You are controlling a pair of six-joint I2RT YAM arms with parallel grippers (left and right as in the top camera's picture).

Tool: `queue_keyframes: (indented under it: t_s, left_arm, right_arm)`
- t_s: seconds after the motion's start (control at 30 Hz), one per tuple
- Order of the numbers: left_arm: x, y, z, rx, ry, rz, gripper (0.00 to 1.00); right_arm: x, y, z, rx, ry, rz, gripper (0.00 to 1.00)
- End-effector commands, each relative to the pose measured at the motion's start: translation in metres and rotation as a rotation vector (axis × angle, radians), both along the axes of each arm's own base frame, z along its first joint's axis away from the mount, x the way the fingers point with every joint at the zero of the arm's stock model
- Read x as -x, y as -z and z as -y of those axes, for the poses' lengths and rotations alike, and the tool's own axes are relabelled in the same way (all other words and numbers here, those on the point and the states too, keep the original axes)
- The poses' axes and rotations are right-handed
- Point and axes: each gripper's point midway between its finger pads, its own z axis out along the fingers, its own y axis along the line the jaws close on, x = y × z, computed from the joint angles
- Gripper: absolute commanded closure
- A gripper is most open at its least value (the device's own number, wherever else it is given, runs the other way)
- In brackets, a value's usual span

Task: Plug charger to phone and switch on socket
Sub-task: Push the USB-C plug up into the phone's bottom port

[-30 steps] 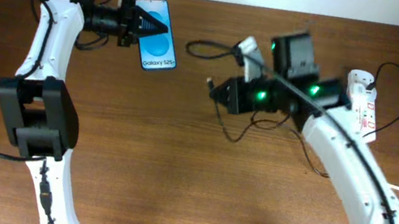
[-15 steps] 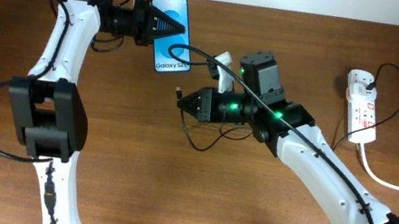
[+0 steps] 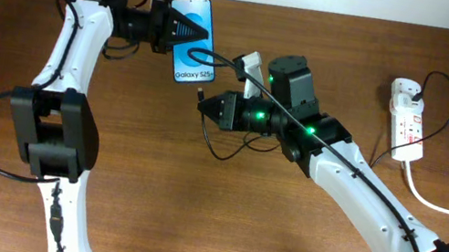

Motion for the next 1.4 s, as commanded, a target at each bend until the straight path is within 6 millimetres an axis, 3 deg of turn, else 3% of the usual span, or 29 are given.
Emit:
queue_keyframes:
  t_s: [0.0, 0.8, 1.1, 1.2, 1.3, 1.37]
  left_arm:
    - [0.009, -0.021, 0.009, 0.006, 0.020, 0.042, 1.00]
    - [0.014, -0.021, 0.016, 0.006, 0.037, 0.021, 1.00]
    - [0.022, -0.021, 0.036, 0.007, 0.081, 0.020, 1.00]
    - [0.024, -0.020, 0.038, 0.007, 0.086, 0.015, 1.00]
    - [0.024, -0.020, 0.039, 0.003, 0.087, 0.027, 1.00]
    - [0.023, -0.015, 0.039, -0.027, 0.080, 0.029, 1.00]
  right_arm:
    - [0.003, -0.012, -0.001, -0.014, -0.003, 0.030, 0.96]
    - [-0.005, -0.013, 0.001, -0.008, 0.041, 0.042, 0.96]
    - [-0.032, -0.033, 0.006, -0.054, 0.158, 0.113, 0.96]
    - [-0.052, -0.040, 0.028, -0.081, 0.222, 0.118, 0.96]
    - [-0.054, -0.042, 0.036, -0.100, 0.209, 0.107, 0.96]
    - [-0.051, -0.040, 0.035, -0.101, 0.191, 0.092, 0.69]
